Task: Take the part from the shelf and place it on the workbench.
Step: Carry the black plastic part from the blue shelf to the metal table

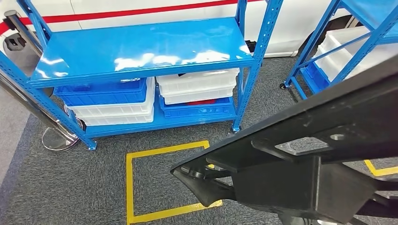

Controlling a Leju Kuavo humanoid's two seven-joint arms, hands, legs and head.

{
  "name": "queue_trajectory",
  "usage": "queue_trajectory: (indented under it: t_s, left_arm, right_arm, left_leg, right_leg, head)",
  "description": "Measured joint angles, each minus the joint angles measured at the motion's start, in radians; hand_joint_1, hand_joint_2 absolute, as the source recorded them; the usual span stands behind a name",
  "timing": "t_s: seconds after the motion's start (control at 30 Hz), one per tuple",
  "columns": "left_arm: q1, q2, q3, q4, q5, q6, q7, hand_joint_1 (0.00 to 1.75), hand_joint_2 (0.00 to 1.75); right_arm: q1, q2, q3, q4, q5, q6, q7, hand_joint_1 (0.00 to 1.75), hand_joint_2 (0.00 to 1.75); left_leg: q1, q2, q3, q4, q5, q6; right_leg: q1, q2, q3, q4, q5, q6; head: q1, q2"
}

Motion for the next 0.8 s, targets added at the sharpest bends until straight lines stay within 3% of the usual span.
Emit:
queue_trajectory:
  t_s: [0.07,0.13,0.17,0.2,0.23,0.27,0.33,0.4,0.43,0.5,0.53,0.6,0.67,0.7,0.73,0.8]
  left_arm:
    - [0.0,0.0,0.0,0.0,0.0,0.003,0.001,0.0,1.75]
    - [0.001,0.0,0.0,0.0,-0.002,0.004,0.0,0.0,1.75]
    - [0.001,0.0,0.0,0.0,-0.004,0.005,-0.002,0.0,1.75]
    - [0.001,0.0,0.0,0.0,-0.005,0.006,-0.005,0.0,1.75]
    - [0.002,0.001,0.0,0.0,-0.006,0.006,-0.007,0.0,1.75]
    - [0.002,0.002,0.0,0.0,-0.007,0.005,-0.009,0.0,1.75]
    - [0.003,0.003,-0.001,0.0,-0.007,0.004,-0.011,0.0,1.75]
    - [0.005,0.003,-0.001,0.0,-0.008,0.002,-0.013,0.0,1.75]
    - [0.005,0.003,-0.002,0.0,-0.008,0.002,-0.013,0.0,1.75]
    - [0.003,0.004,-0.002,0.0,-0.008,0.002,-0.014,0.0,1.75]
    - [0.002,0.004,-0.003,0.0,-0.008,0.002,-0.014,0.0,1.75]
    - [0.001,0.004,-0.004,0.0,-0.01,0.01,-0.015,0.0,1.75]
    - [0.002,0.004,-0.004,0.0,-0.013,0.031,-0.018,0.0,1.75]
    - [0.003,0.004,-0.004,0.0,-0.015,0.042,-0.022,0.0,1.75]
    - [0.003,0.004,-0.004,0.0,-0.016,0.052,-0.026,0.0,1.75]
    - [0.001,0.004,-0.005,0.0,-0.017,0.065,-0.037,0.0,1.75]
  right_arm:
    - [-0.007,-0.002,0.002,0.0,0.002,0.0,0.0,1.75,1.75]
    - [-0.013,-0.006,0.004,0.003,0.004,-0.002,0.0,1.75,1.75]
    - [-0.014,-0.01,0.005,0.005,0.003,-0.001,0.0,1.75,1.75]
    - [-0.014,-0.015,0.005,0.008,0.001,0.0,0.0,1.75,1.75]
    - [-0.014,-0.02,0.005,0.011,-0.003,0.003,0.0,1.75,1.75]
    - [-0.014,-0.025,0.006,0.013,-0.006,0.007,0.0,1.75,1.75]
    - [-0.014,-0.032,0.006,0.014,-0.01,0.013,0.0,1.75,1.75]
    - [-0.016,-0.036,0.006,0.015,-0.011,0.015,0.0,1.75,1.75]
    - [-0.017,-0.038,0.006,0.015,-0.011,0.015,0.001,1.75,1.75]
    - [-0.016,-0.043,0.006,0.016,-0.011,0.015,0.001,1.75,1.75]
    - [-0.016,-0.045,0.006,0.016,-0.011,0.016,0.001,1.75,1.75]
    - [-0.014,-0.048,0.007,0.016,-0.003,0.019,0.0,1.75,1.75]
    - [-0.006,-0.049,0.007,0.016,0.013,0.021,0.0,1.75,1.75]
    - [0.0,-0.049,0.008,0.016,0.021,0.021,0.0,1.75,1.75]
    - [0.005,-0.05,0.008,0.016,0.027,0.02,0.001,1.75,1.75]
    - [0.009,-0.052,0.008,0.016,0.031,0.018,0.001,1.75,1.75]
  left_leg:
    - [0.0,-0.004,-0.026,0.057,-0.044,-0.01]
    - [0.007,-0.006,-0.078,0.183,-0.109,-0.02]
    - [0.01,-0.006,-0.101,0.241,-0.128,-0.024]
    - [0.014,-0.006,-0.113,0.273,-0.13,-0.029]
    - [0.018,-0.006,-0.106,0.264,-0.111,-0.033]
    - [0.023,-0.009,-0.081,0.22,-0.079,-0.037]
    - [0.031,-0.037,-0.012,0.091,-0.027,-0.04]
    - [0.032,-0.065,0.022,0.023,-0.019,-0.036]
    - [0.029,-0.066,0.023,0.02,-0.022,-0.032]
    - [0.03,-0.048,0.018,0.013,-0.018,-0.02]
    - [0.03,-0.039,0.015,0.011,-0.014,-0.011]
    - [0.029,-0.018,0.008,0.005,-0.005,0.005]
    - [0.023,0.003,-0.001,0.006,0.0,0.013]
    - [0.021,0.014,-0.005,0.007,0.002,0.014]
    - [0.02,0.024,-0.008,0.009,0.003,0.014]
    - [0.018,0.044,-0.01,0.012,0.004,0.013]
  right_leg:
    - [-0.008,-0.003,0.0,-0.016,0.01,-0.01]
    - [-0.008,-0.003,-0.006,-0.014,0.014,-0.015]
    - [-0.008,-0.002,-0.01,-0.011,0.015,-0.015]
    - [-0.009,0.001,-0.014,-0.006,0.015,-0.014]
    - [-0.011,0.006,-0.017,0.0,0.015,-0.013]
    - [-0.013,0.012,-0.021,0.006,0.014,-0.011]
    - [-0.017,0.028,-0.03,0.019,0.012,-0.001]
    - [-0.019,0.046,-0.043,0.029,0.017,0.014]
    - [-0.019,0.055,-0.049,0.03,0.022,0.023]
    - [-0.021,0.066,-0.059,0.034,0.026,0.036]
    - [-0.022,0.059,-0.068,0.048,0.015,0.041]
    - [-0.022,0.033,-0.109,0.135,-0.042,0.045]
    - [-0.022,0.019,-0.166,0.266,-0.106,0.049]
    - [-0.022,0.017,-0.18,0.306,-0.118,0.05]
    - [-0.023,0.015,-0.177,0.311,-0.111,0.049]
    - [-0.022,0.001,-0.111,0.211,-0.057,0.044]
  head:
    - [-0.002,0.0]
    - [-0.003,0.0]
    - [-0.003,0.0]
    - [-0.003,0.0]
    - [-0.003,0.0]
    - [-0.003,0.0]
    - [-0.004,0.0]
    - [-0.003,0.0]
    - [-0.003,0.0]
    - [-0.002,0.0]
    - [-0.002,0.0]
    - [0.0,0.0]
    - [0.001,0.0]
    - [0.001,0.0]
    - [0.001,0.0]
    - [0.001,0.0]
